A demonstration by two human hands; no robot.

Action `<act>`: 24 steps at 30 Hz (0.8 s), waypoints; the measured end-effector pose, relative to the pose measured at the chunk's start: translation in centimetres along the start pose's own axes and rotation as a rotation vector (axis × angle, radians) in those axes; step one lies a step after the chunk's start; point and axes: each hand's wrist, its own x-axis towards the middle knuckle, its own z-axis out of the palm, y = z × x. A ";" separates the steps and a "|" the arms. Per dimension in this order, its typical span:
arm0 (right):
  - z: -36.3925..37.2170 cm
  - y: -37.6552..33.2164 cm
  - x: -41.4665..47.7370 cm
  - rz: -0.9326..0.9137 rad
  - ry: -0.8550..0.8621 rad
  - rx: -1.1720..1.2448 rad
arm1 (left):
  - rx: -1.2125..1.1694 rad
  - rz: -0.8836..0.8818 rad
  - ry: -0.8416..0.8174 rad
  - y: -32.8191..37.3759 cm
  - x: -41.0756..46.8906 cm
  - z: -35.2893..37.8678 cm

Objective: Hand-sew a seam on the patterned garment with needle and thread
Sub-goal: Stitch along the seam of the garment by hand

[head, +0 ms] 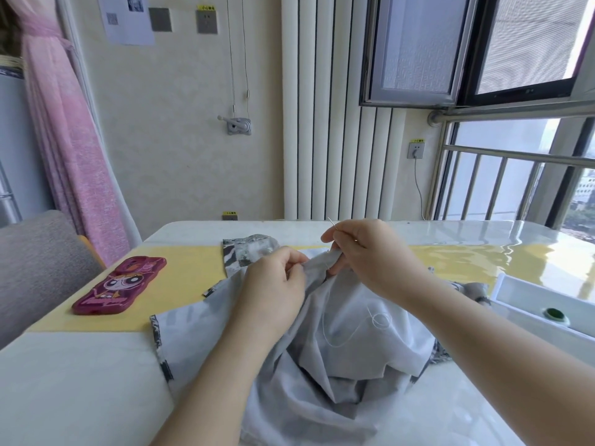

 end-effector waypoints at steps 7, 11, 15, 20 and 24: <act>0.4 0.0 -0.1 0.004 0.011 0.009 | 0.021 0.010 0.042 0.3 -0.3 0.9; 0.4 -0.1 0.0 0.022 0.025 0.015 | -0.098 0.008 0.042 0.3 -0.5 0.6; 0.3 0.1 0.0 0.033 0.038 0.033 | -0.115 0.074 0.019 0.0 -0.4 0.6; 0.1 0.9 0.0 0.054 0.047 0.030 | -0.164 0.096 -0.047 -0.6 -0.1 0.7; -0.3 0.9 -0.5 0.031 0.095 0.113 | -0.232 0.039 -0.055 -1.1 0.1 0.7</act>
